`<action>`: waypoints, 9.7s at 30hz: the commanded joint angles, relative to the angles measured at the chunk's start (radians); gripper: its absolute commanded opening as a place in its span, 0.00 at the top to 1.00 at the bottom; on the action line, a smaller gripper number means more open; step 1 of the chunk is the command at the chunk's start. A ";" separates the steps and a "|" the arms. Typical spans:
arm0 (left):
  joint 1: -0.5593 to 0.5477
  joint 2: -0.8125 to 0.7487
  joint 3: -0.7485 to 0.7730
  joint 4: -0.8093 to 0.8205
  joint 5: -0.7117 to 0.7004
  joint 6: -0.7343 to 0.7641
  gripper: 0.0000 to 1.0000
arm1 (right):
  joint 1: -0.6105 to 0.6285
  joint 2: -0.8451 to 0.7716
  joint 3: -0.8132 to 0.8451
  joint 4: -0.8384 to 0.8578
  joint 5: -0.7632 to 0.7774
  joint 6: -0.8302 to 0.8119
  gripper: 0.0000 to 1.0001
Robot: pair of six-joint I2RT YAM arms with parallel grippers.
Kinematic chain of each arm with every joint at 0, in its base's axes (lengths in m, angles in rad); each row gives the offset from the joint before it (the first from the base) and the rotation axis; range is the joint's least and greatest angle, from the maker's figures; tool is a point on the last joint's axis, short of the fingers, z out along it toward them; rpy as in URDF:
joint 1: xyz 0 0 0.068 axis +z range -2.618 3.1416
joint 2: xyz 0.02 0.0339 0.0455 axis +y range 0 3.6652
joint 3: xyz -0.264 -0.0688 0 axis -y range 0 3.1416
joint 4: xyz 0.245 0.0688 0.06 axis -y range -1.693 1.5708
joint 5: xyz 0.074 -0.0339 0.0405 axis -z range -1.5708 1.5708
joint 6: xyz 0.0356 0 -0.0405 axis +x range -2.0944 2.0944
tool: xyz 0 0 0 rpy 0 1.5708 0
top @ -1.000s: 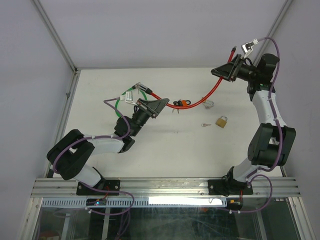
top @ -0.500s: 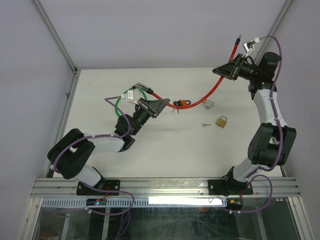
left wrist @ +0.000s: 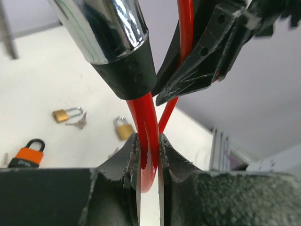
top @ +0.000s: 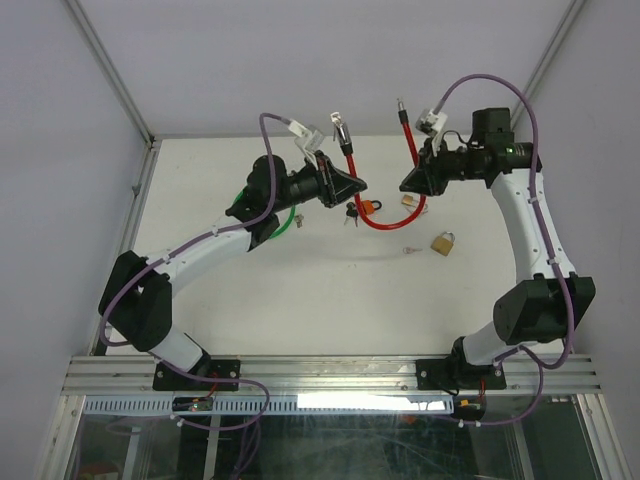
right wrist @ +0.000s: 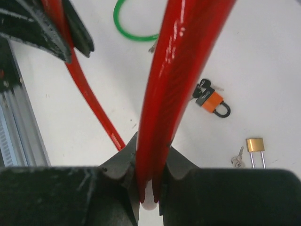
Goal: Lock with the key
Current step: Lock the lock.
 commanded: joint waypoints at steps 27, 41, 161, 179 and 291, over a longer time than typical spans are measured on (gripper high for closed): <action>0.049 -0.077 0.145 -0.702 0.500 0.847 1.00 | 0.152 -0.302 -0.366 -0.453 0.143 -0.569 1.00; 0.070 -0.027 0.174 -0.744 0.919 0.865 1.00 | 0.231 -0.380 -0.419 -0.462 0.112 -0.603 1.00; -0.021 -0.137 0.252 -1.302 0.762 1.249 1.00 | 0.349 -0.410 -0.383 -0.572 0.220 -0.536 1.00; -0.030 -0.129 0.254 -1.295 0.735 1.233 1.00 | 0.348 -0.401 -0.356 -0.585 0.192 -0.543 1.00; -0.208 -0.052 0.291 -1.400 0.340 1.155 1.00 | 0.341 -0.354 -0.417 -0.427 0.117 -0.426 1.00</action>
